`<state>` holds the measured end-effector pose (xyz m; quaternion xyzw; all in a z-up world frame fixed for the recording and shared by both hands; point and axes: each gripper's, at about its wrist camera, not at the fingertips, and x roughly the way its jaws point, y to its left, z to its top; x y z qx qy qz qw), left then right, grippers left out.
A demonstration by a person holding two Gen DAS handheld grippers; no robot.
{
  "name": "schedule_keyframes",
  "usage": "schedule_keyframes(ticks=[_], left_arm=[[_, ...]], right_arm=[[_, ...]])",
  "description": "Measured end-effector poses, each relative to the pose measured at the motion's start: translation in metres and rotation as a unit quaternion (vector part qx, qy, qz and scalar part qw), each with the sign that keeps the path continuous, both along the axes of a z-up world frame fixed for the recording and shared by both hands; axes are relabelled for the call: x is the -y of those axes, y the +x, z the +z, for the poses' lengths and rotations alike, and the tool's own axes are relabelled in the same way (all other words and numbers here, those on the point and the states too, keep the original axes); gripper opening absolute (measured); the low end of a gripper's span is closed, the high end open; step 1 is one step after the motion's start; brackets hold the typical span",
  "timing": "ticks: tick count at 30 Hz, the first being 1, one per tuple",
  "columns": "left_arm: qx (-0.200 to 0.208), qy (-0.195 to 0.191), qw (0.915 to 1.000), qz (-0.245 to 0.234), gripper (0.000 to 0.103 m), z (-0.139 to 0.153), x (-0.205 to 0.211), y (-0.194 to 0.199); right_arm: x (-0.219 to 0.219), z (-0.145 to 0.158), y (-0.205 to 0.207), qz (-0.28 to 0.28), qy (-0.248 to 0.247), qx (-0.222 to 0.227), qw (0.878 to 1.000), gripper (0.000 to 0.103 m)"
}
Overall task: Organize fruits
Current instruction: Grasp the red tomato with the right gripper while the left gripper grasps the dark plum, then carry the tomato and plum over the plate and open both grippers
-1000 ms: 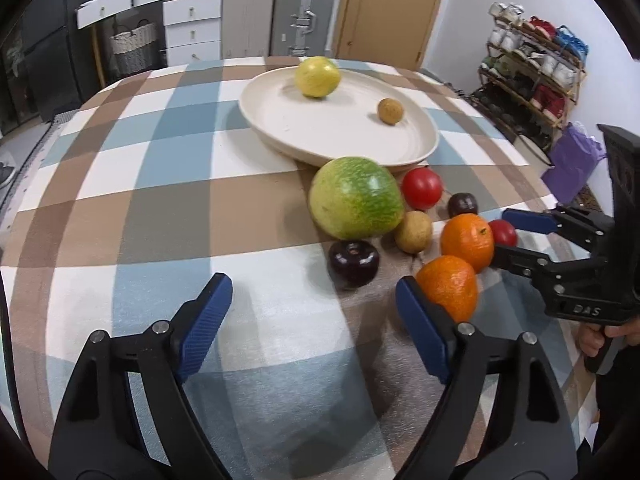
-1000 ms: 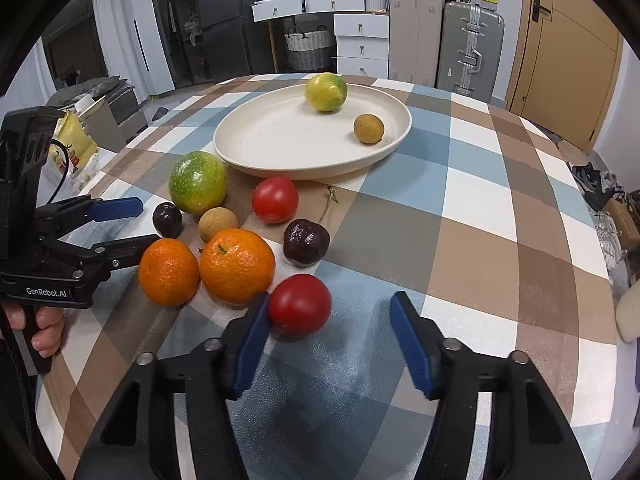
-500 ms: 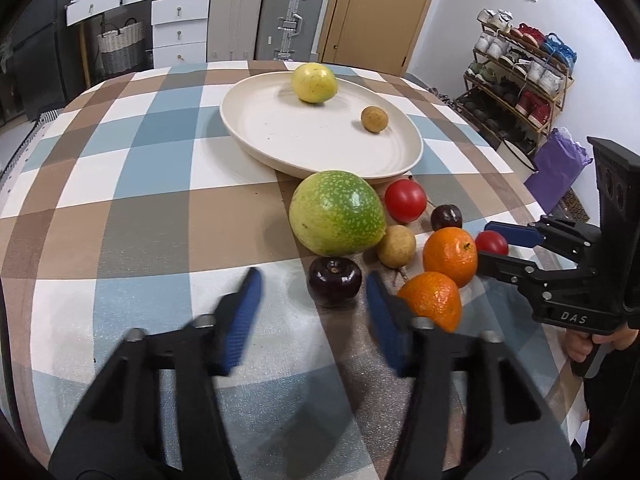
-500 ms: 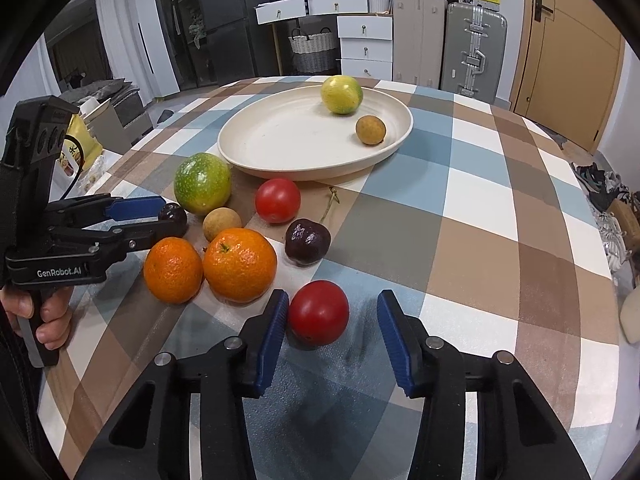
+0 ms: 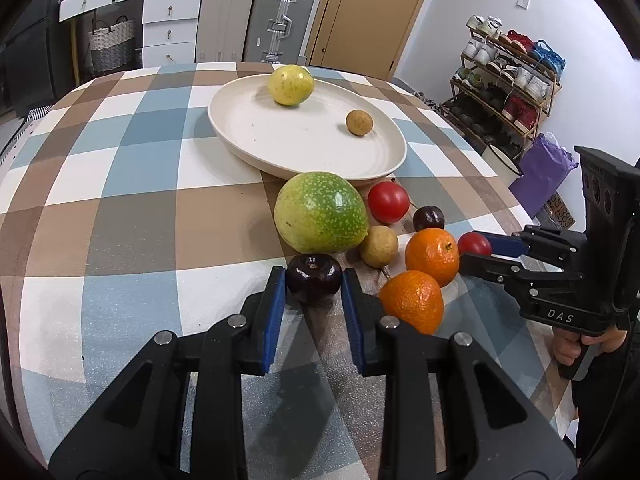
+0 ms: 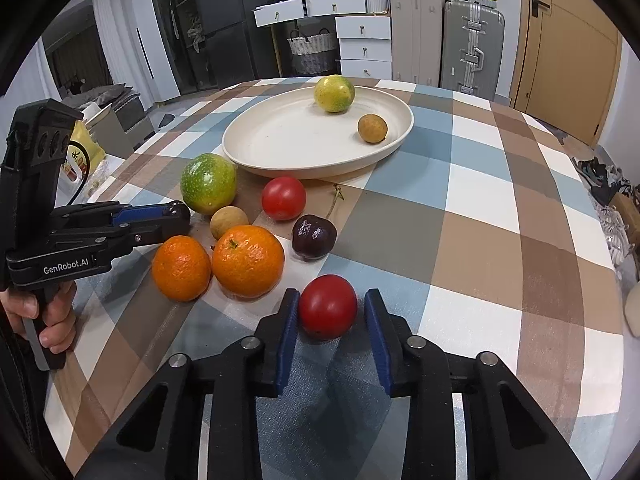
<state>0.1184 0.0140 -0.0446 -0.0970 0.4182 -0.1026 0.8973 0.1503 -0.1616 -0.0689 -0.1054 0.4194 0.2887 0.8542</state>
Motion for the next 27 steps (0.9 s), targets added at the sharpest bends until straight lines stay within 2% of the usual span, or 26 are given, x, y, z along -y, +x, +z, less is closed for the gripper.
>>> schedule_keyframes(ticks=[4,13,27], left_arm=[[0.001,0.001,1.0000,0.001,0.025,0.001,-0.001,-0.001],[0.015,0.011,0.9998,0.004,0.025,0.009,-0.003,-0.008],[0.052,0.021,0.9982,0.023,0.025,0.039,-0.012,-0.027]], right_arm=[[0.001,0.000,-0.001,0.001,0.004,-0.001,1.000,0.029],[0.004,0.004,-0.003,0.003,0.013,0.003,1.000,0.028],[0.017,0.035,-0.005,-0.003,0.063,0.030,0.998,0.028]])
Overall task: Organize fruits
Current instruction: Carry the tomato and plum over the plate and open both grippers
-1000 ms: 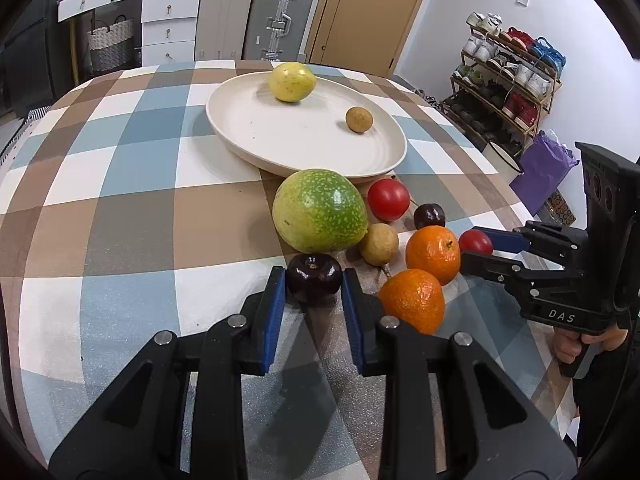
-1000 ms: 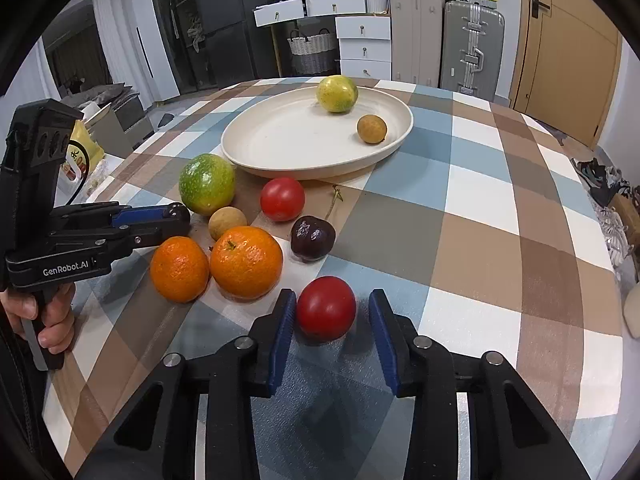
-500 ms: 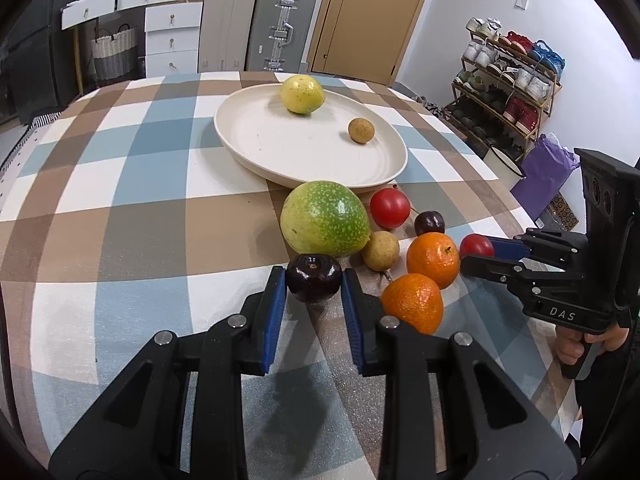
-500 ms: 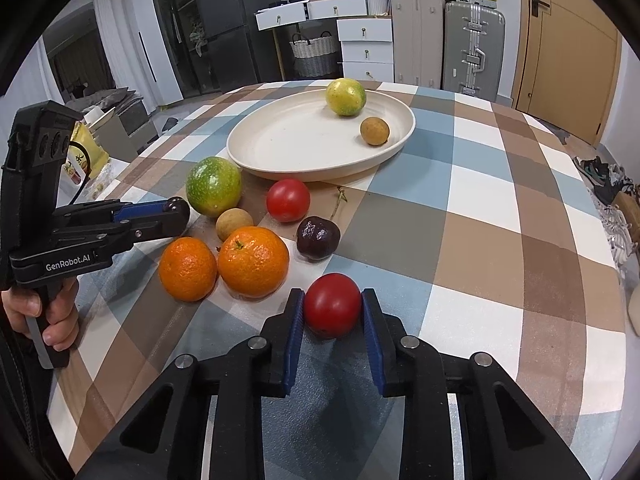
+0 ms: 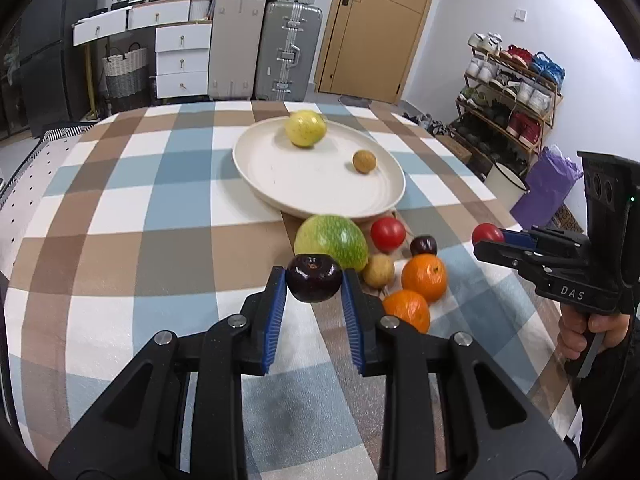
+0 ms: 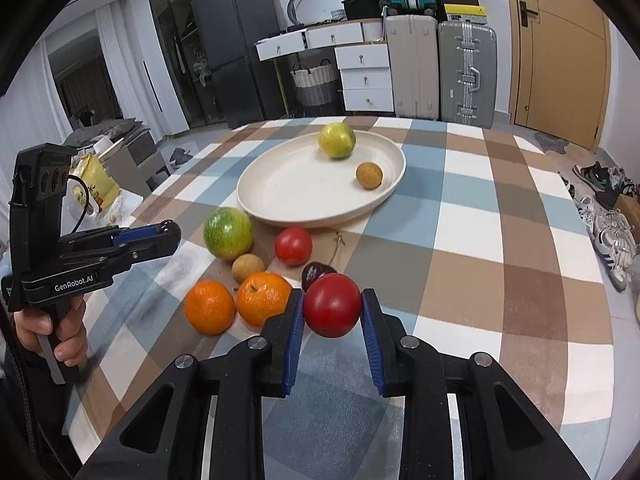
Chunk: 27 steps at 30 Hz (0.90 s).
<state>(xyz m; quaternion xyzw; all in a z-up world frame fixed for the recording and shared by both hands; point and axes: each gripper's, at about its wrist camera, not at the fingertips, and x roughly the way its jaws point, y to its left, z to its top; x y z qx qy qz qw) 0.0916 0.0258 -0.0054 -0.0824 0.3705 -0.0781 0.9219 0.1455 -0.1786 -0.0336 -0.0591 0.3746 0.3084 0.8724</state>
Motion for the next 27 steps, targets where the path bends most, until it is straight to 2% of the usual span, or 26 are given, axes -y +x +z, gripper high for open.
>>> schedule_keyframes(ticks=[12,27], left_arm=[[0.042,0.009,0.9990,0.010,0.025,0.036,-0.002,0.017],[0.055,0.004,0.9983,0.015,0.025,0.047,-0.002,0.052]], right_arm=[[-0.005,0.022,0.006,0.001,0.019,0.023,1.000,0.028],[-0.013,0.044,0.025,0.001,0.038,0.044,0.998,0.028]])
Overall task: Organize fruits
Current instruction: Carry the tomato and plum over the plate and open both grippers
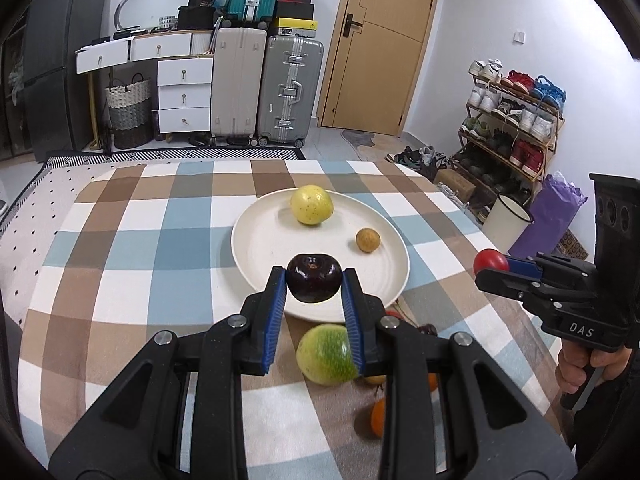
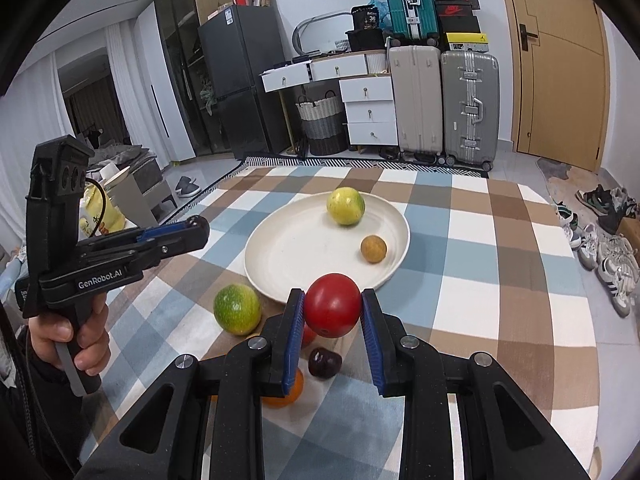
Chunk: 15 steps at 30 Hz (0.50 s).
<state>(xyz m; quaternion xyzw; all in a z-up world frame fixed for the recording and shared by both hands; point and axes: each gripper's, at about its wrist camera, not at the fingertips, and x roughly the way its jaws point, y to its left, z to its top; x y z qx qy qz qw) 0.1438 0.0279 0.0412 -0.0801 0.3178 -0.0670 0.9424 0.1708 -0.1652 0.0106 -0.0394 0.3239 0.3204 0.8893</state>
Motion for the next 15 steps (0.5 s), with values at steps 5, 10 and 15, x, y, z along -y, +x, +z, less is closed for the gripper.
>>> schedule_keyframes(ticks=[5,10,15], left_arm=[[0.004,0.007,0.9999,0.007,0.025,0.001,0.002,0.013],[0.003,0.010,0.9999,0.009,0.025,-0.003,0.005,0.031],[-0.002,0.015,0.9999,0.007,0.025,-0.011,0.008,0.042]], right_arm=[[-0.006,0.003,0.009,0.000,0.010,0.002,1.000,0.028],[-0.016,0.002,0.018,-0.001,0.018,0.002,1.000,0.028],[-0.025,0.000,0.027,-0.001,0.020,0.004,1.000,0.028]])
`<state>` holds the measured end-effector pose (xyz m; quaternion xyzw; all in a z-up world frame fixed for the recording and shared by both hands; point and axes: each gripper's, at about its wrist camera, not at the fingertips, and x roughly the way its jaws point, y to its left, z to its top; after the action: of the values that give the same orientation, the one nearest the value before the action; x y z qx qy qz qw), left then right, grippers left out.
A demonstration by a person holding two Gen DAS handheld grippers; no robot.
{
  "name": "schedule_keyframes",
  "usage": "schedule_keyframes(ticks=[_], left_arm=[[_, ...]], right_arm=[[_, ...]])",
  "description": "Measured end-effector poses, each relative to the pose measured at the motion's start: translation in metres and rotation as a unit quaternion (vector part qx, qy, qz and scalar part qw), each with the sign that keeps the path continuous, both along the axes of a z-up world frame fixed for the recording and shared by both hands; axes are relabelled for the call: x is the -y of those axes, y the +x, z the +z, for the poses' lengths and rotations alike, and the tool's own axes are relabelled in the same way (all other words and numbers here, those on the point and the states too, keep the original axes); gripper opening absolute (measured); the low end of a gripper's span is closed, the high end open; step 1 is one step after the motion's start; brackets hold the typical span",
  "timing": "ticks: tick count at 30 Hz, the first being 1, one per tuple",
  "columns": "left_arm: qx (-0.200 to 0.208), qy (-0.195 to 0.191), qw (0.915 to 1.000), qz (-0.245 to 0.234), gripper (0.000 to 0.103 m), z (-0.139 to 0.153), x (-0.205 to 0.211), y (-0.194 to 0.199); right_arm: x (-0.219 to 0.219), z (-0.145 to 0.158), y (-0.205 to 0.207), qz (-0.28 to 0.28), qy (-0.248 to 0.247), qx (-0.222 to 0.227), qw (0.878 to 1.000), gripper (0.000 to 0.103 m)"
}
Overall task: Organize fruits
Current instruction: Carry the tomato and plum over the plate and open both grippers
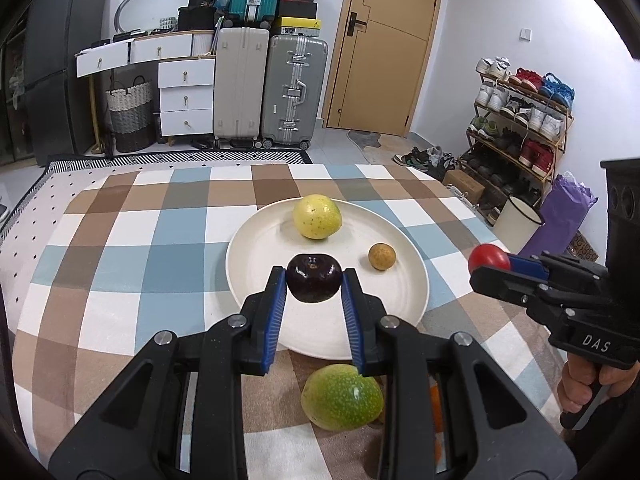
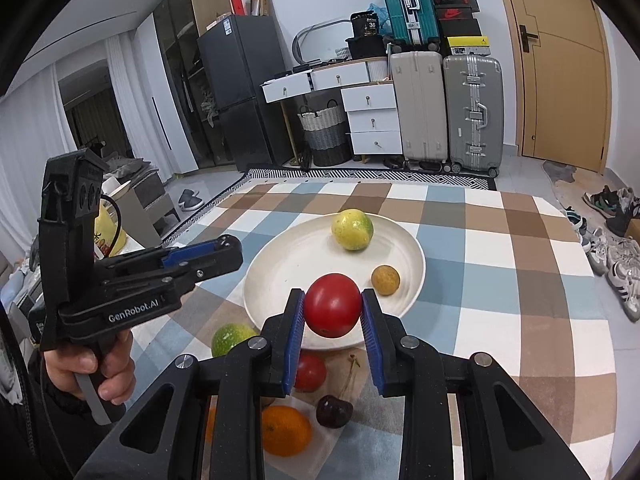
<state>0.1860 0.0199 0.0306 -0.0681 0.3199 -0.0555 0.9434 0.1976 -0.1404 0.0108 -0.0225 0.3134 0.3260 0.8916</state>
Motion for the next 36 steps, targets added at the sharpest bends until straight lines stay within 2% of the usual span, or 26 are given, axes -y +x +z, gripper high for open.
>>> schedule_keyframes(ticks=[18,22,36], left_arm=[[-0.024,0.021,0.9995,-0.004,0.025,-0.036,0.005,0.019],[-0.028,0.031,0.9991,-0.008,0.025,-0.043,0.009,0.020],[-0.035,0.028,0.9989,-0.014,0.025,-0.052,0.015,0.023]], right_arm=[[-0.024,-0.041,0.031,-0.003,-0.009,-0.038,0.999,0.028],[-0.025,-0.046,0.034,-0.006,-0.006,-0.046,0.999,0.028],[-0.026,-0.053,0.039,-0.017,-0.007,-0.057,0.998,0.028]])
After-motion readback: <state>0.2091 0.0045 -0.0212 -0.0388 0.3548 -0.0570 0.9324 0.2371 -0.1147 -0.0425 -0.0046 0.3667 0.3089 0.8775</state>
